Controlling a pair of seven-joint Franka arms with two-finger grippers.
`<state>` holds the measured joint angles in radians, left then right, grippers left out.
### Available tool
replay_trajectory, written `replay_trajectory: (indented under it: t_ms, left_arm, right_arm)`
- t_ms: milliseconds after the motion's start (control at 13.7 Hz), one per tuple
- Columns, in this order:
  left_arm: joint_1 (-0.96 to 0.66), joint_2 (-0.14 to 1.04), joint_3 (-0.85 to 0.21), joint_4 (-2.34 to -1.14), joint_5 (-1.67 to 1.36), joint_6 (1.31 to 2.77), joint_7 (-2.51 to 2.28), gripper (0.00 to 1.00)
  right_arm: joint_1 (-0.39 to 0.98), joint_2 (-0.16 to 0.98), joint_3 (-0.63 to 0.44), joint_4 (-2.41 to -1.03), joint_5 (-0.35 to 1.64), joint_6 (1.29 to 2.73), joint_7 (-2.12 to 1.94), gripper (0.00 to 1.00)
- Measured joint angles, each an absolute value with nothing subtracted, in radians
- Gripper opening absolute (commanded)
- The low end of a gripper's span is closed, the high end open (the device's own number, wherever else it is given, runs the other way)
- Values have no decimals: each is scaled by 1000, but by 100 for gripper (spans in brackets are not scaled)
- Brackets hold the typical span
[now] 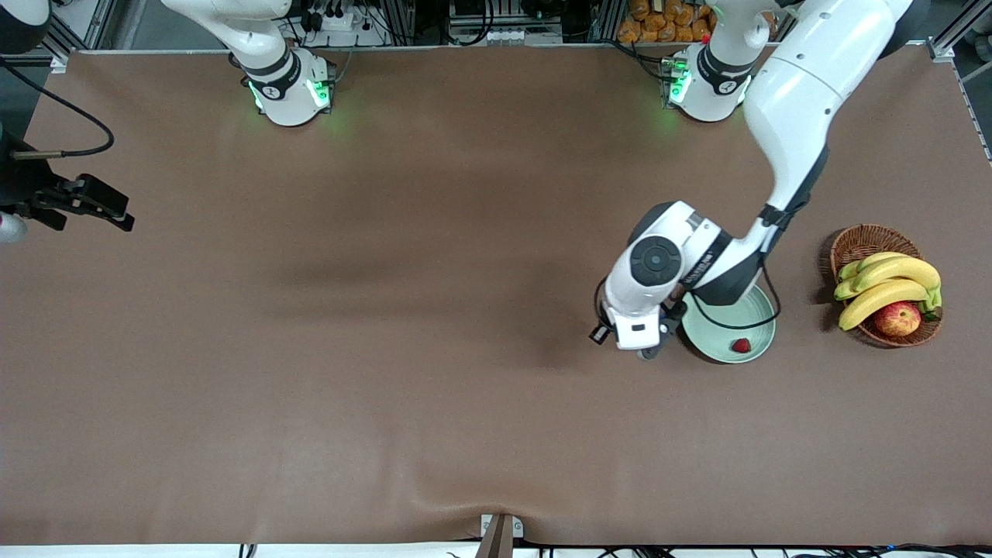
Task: Collect all strawberries into plate
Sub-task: 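Carry the strawberry to the plate and open the left gripper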
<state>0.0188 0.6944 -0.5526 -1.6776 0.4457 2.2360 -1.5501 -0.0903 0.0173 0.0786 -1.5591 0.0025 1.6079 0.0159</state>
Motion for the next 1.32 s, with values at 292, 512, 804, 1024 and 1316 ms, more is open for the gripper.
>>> replay_trajectory:
  t_ms: [292, 512, 804, 1024, 1316]
  left_arm:
    - [152, 628, -552, -1774, 446, 2231, -1274, 0]
    - [232, 599, -552, -1808, 446, 2231, -1118, 0]
    - [313, 586, -552, -1847, 446, 2231, -941, 0]
    - [343, 587, -552, -1863, 446, 2231, -849, 67]
    - [337, 592, -554, -1872, 446, 2225, -805, 100]
  right_arm:
    - [-91, 45, 75, -1536, 1, 1602, 14, 100]
    - [-91, 50, 74, -1531, -5, 1598, 13, 100]
    - [-91, 50, 75, -1529, -6, 1592, 12, 100]
    - [-91, 50, 75, -1529, -8, 1585, 9, 100]
    - [-92, 52, 73, -1529, -9, 1583, 9, 100]
